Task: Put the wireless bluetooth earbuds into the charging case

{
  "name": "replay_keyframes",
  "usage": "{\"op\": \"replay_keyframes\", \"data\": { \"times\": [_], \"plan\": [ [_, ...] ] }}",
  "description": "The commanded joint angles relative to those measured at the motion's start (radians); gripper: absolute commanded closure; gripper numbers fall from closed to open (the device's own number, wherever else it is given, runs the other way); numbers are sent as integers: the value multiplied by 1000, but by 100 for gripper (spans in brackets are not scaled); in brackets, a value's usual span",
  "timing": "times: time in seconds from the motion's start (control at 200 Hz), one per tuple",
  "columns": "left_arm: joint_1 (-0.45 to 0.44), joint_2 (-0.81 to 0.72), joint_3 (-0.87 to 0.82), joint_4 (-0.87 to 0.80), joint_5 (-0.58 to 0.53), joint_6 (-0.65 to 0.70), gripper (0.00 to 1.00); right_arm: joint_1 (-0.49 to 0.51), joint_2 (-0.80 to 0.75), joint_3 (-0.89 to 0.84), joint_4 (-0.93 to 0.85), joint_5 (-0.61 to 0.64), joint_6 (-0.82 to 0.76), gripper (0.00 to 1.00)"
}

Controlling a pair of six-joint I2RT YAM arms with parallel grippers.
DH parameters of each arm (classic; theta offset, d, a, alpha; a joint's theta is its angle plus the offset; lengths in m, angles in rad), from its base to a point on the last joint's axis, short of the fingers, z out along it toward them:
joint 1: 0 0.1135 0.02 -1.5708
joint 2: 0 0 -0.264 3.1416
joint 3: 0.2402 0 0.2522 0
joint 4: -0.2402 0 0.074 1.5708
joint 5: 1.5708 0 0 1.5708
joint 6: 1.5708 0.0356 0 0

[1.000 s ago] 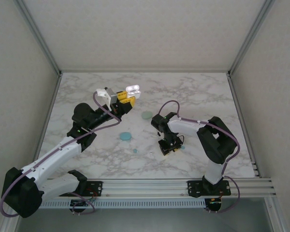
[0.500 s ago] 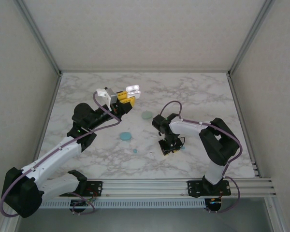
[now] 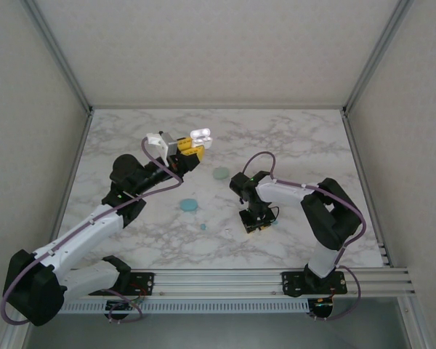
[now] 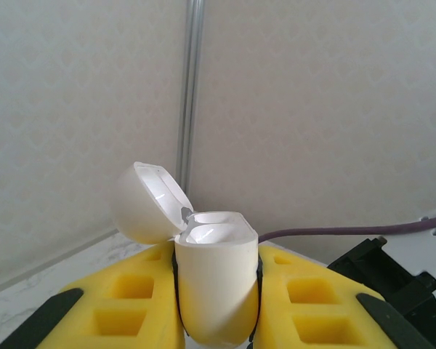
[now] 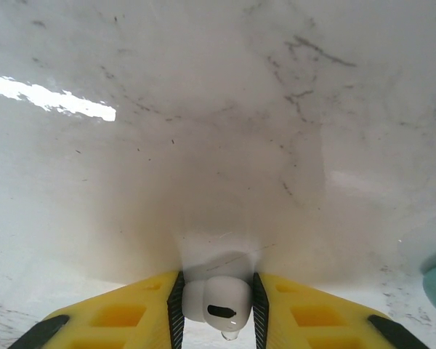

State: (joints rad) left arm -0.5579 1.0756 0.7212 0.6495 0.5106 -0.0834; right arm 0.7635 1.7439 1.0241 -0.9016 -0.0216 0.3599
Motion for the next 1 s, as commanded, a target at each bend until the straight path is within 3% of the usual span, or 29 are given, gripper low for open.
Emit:
{"op": "replay_keyframes", "data": {
  "times": [0.0, 0.3, 0.511, 0.726, 0.996],
  "plan": [
    [12, 10, 16, 13, 1, -24, 89, -12, -52, 0, -8, 65, 16, 69],
    [9, 55, 41, 12, -6, -36, 89, -12, -295, 154, -46, 182, 31, 70],
    [-17, 122, 72, 32, 9, -50, 88, -12, -455, 329, 82, 225, 3, 68],
    [-47, 168, 101, 45, 31, -58, 88, -12, -474, 477, 166, 213, -29, 68],
    [-86, 200, 118, 65, 49, -56, 88, -12, -462, 496, 331, 117, -23, 68]
  ]
}}
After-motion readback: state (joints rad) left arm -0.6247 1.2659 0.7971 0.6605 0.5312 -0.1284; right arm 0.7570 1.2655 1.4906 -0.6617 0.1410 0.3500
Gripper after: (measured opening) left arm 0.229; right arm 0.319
